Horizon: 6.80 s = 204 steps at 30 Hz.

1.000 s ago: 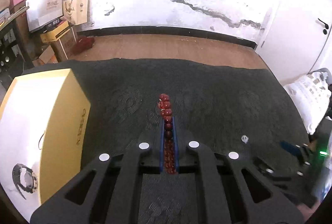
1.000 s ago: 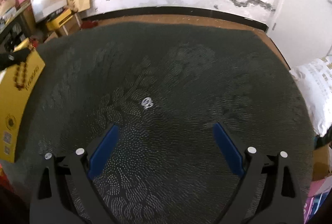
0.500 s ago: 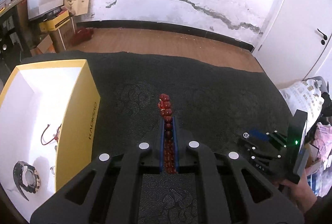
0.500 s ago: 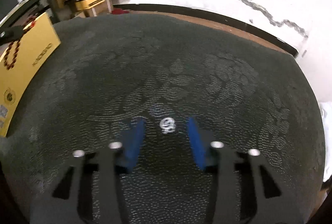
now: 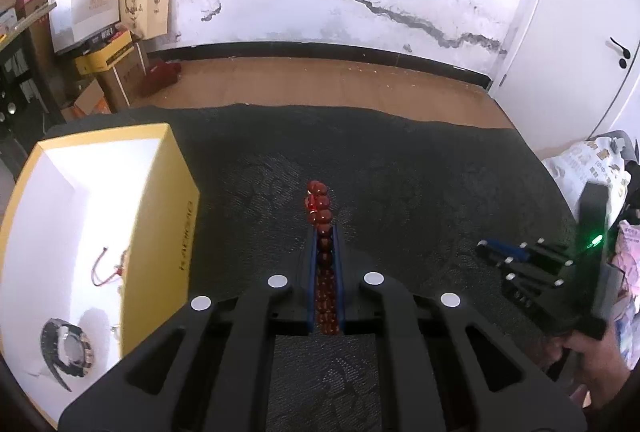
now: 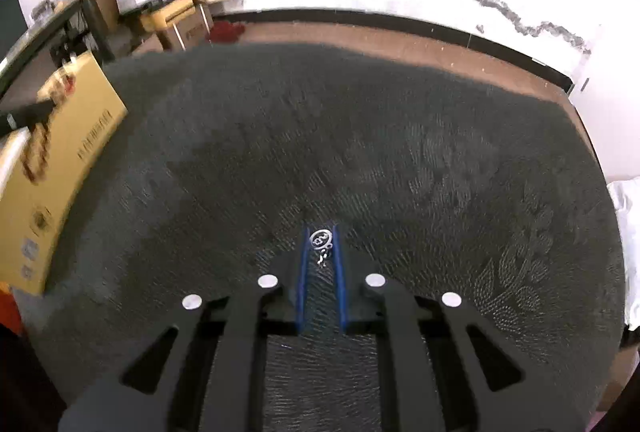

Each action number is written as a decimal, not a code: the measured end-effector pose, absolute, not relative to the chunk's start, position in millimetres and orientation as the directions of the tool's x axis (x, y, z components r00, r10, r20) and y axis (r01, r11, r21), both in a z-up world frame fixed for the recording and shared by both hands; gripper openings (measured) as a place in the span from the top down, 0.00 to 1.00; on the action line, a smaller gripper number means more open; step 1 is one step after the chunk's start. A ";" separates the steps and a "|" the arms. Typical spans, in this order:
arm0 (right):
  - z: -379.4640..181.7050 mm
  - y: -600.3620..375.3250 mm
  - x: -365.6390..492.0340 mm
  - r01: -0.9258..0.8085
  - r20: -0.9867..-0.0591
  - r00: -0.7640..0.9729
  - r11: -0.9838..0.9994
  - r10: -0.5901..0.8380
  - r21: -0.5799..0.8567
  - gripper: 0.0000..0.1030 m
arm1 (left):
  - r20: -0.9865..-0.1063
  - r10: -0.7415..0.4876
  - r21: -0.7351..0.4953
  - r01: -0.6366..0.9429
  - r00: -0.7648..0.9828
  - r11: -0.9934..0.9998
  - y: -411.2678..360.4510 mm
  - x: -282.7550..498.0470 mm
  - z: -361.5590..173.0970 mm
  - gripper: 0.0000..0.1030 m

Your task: Organize jewelry

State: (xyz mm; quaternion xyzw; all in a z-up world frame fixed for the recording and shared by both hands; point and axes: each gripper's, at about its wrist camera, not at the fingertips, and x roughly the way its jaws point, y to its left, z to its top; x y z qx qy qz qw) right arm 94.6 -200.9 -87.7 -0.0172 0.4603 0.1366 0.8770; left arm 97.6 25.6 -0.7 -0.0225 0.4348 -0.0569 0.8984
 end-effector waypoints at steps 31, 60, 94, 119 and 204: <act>42.3 114.1 17.4 -0.633 -0.726 0.478 0.767 0.494 0.105 0.88 | -0.789 0.128 -0.012 -0.223 0.601 0.975 268.8 14.6 27.6 0.93; 19.1 147.5 17.3 -0.653 -0.751 0.436 0.749 0.496 0.115 0.88 | -0.827 0.126 -0.004 -0.229 0.548 0.973 284.6 21.1 -4.1 0.93; 17.7 147.9 29.3 -0.616 -0.748 0.467 0.781 0.471 0.107 0.88 | -0.812 0.113 -0.024 -0.227 0.573 0.974 278.0 17.3 -4.2 0.11; -25.3 176.1 55.6 -0.628 -0.800 0.443 0.777 0.405 0.045 0.88 | -0.778 0.136 -0.061 -0.289 0.614 0.955 301.6 4.2 10.5 0.10; -51.6 -227.6 32.9 0.034 -0.789 0.614 0.999 -0.014 0.008 0.06 | -0.826 -0.095 -0.049 0.097 0.555 0.994 -21.2 89.1 -45.3 0.06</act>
